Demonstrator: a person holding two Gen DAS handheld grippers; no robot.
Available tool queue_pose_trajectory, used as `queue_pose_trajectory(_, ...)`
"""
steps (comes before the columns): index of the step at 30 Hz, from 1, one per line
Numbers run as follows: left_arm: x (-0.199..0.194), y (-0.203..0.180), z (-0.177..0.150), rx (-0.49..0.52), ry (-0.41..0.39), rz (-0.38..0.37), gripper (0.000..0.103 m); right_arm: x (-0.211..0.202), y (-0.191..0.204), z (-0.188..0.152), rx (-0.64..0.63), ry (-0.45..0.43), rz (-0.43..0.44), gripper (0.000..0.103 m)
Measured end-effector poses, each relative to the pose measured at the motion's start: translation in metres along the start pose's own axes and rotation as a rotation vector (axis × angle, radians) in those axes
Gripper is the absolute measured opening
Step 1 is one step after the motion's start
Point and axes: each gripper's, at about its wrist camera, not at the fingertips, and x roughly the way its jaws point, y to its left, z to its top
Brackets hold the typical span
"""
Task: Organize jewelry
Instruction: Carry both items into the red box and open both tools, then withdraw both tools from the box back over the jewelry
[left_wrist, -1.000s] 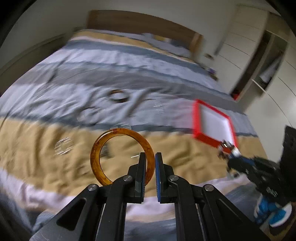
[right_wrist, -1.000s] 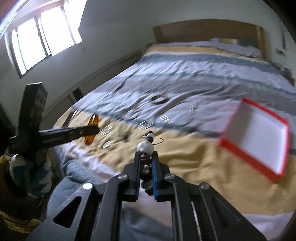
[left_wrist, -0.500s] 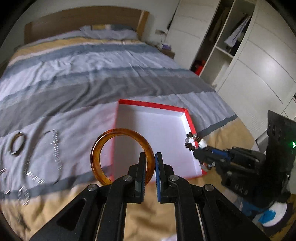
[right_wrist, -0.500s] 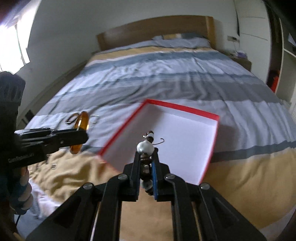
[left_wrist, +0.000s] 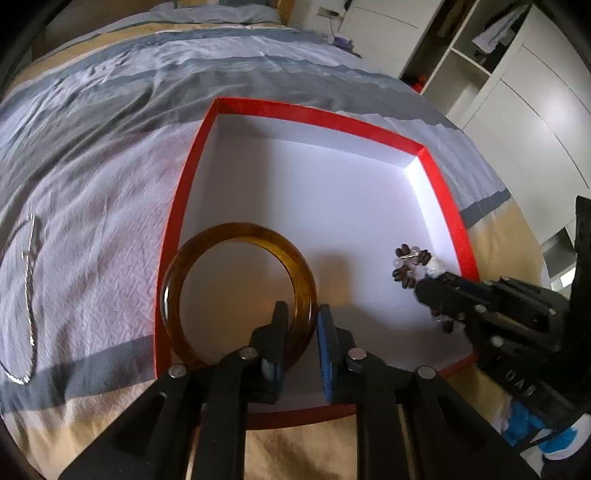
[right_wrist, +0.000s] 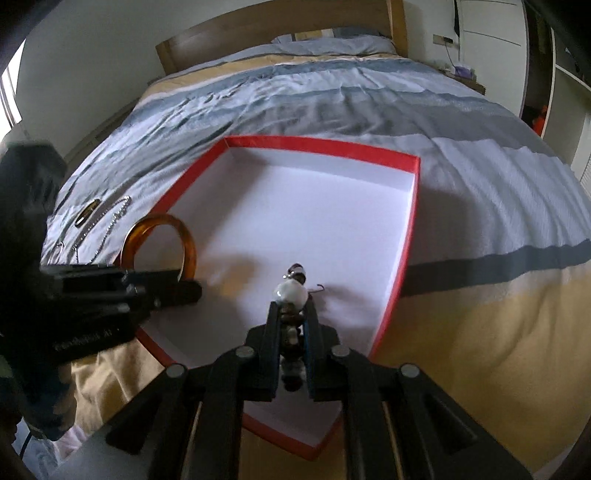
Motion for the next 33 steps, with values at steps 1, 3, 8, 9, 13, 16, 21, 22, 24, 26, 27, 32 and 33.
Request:
queue_pose_trajectory(1, -0.001, 0.001, -0.001, -0.006, 0.001, -0.003, 0.016, 0.000, 0.001, 0.000, -0.010, 0.003, -0.008, 0.011)
queue_pose_trajectory(3, -0.001, 0.002, -0.004, -0.019, 0.012, -0.005, 0.016, 0.001, 0.002, 0.000, -0.032, 0.011, -0.024, 0.011)
queue_pose_trajectory(8, -0.007, 0.002, -0.017, -0.071, 0.048, 0.017, 0.016, 0.002, -0.002, 0.001, -0.060, 0.034, -0.056, 0.011)
queue_pose_trajectory(9, -0.009, 0.001, -0.021, -0.095, 0.058, 0.021, 0.017, 0.001, -0.004, 0.001, -0.057, 0.043, -0.039, 0.011)
queue_pose_trajectory(13, -0.015, -0.002, -0.033, -0.155, 0.084, 0.028, 0.017, 0.003, 0.001, 0.003, -0.085, 0.073, -0.036, 0.011)
queue_pose_trajectory(16, -0.022, -0.002, -0.040, -0.180, 0.084, 0.016, 0.018, 0.001, 0.006, 0.001, -0.088, 0.091, -0.028, 0.011)
queue_pose_trajectory(21, -0.036, 0.002, -0.042, -0.156, 0.052, 0.044, 0.042, -0.003, 0.011, -0.004, -0.098, 0.105, -0.011, 0.020)
queue_pose_trajectory(22, -0.039, 0.003, -0.043, -0.155, 0.037, 0.049, 0.045, -0.004, 0.012, -0.004, -0.100, 0.106, -0.009, 0.022)
queue_pose_trajectory(24, -0.046, 0.008, -0.043, -0.164, 0.018, 0.030, 0.048, -0.008, 0.013, -0.005, -0.105, 0.105, -0.001, 0.029)
queue_pose_trajectory(26, -0.053, 0.010, -0.043, -0.160, 0.000, 0.028, 0.048, -0.014, 0.017, -0.005, -0.112, 0.099, 0.002, 0.033)
queue_pose_trajectory(27, -0.059, 0.009, -0.043, -0.152, -0.011, 0.027, 0.048, -0.018, 0.018, -0.006, -0.114, 0.094, 0.001, 0.039)
queue_pose_trajectory(32, -0.094, 0.001, -0.046, -0.142, -0.076, 0.014, 0.054, -0.052, 0.013, -0.010, -0.097, 0.047, -0.018, 0.040)
queue_pose_trajectory(33, -0.100, -0.003, -0.047, -0.136, -0.090, 0.017, 0.054, -0.059, 0.012, -0.010, -0.093, 0.039, -0.022, 0.040)
